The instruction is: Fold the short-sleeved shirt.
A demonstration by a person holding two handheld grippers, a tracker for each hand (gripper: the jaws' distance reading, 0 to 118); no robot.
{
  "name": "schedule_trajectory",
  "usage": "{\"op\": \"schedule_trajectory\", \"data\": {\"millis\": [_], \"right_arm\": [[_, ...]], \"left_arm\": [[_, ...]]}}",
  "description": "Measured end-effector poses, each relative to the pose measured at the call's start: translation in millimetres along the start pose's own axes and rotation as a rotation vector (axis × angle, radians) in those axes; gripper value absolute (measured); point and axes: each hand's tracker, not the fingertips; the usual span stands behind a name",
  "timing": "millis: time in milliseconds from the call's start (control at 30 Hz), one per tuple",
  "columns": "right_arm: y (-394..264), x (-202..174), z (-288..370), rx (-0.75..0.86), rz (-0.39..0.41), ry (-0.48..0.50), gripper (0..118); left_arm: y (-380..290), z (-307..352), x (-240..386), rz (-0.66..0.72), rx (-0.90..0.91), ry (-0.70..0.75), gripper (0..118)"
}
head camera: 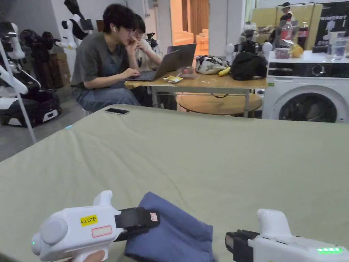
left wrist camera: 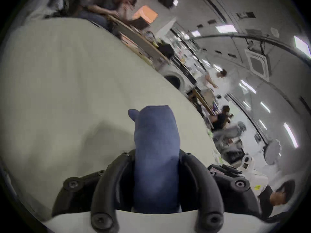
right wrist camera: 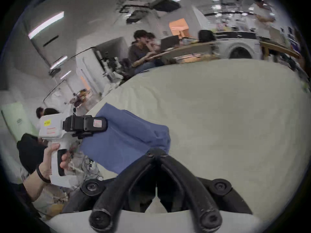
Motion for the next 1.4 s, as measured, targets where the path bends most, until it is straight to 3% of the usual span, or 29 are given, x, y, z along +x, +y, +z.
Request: {"op": "schedule_trajectory", "data": {"millis": [67, 200, 333, 433, 567, 667, 833, 867, 933, 1000, 1067, 1133, 1267, 1400], "right_arm": [[14, -25, -41, -0.026, 0.024, 0.06, 0], [29, -62, -106, -0.07, -0.005, 0.185, 0], [34, -81, -127, -0.107, -0.027, 0.222, 0], [34, -77, -124, -0.093, -0.014, 0.218, 0], [33, -51, -94, -0.035, 0.041, 0.141, 0], [33, -31, -70, 0.031, -0.016, 0.084, 0], [26, -27, -4, 0.143, 0.154, -0.071, 0], [25, -24, 13, 0.164, 0.147, -0.096, 0], [22, -15, 45, 0.23, 0.127, -0.16, 0], [20, -6, 74, 0.304, 0.108, -0.214, 0], [14, -1, 102, 0.383, 0.132, -0.283, 0], [8, 0, 127, 0.48, 0.186, -0.424, 0], [2, 8, 162, 0.554, 0.245, -0.498, 0], [-18, 13, 185, 0.596, 0.323, -0.608, 0]], "left_arm": [[24, 22, -34, 0.051, 0.052, 0.06, 35], [66, 47, -97, 0.107, 0.108, 0.208, 35], [73, 50, -114, 0.02, 0.134, 0.346, 35], [73, 42, -109, -0.042, 0.132, 0.453, 60], [66, 48, -65, -0.311, 0.215, 0.684, 64], [64, 64, -26, -0.391, 0.281, 0.62, 64], [23, 88, 90, -0.578, 0.487, 0.415, 64], [0, 94, 120, -0.62, 0.582, 0.314, 64], [-26, 91, 159, -0.629, 0.576, 0.166, 64], [-37, 79, 191, -0.634, 0.542, 0.129, 64], [-49, 64, 217, -0.622, 0.557, 0.115, 54], [-58, 46, 236, -0.616, 0.647, 0.145, 50], [-77, 12, 274, -0.793, 0.63, 0.167, 6], [-95, -2, 296, -0.915, 0.572, 0.171, 0]]}}
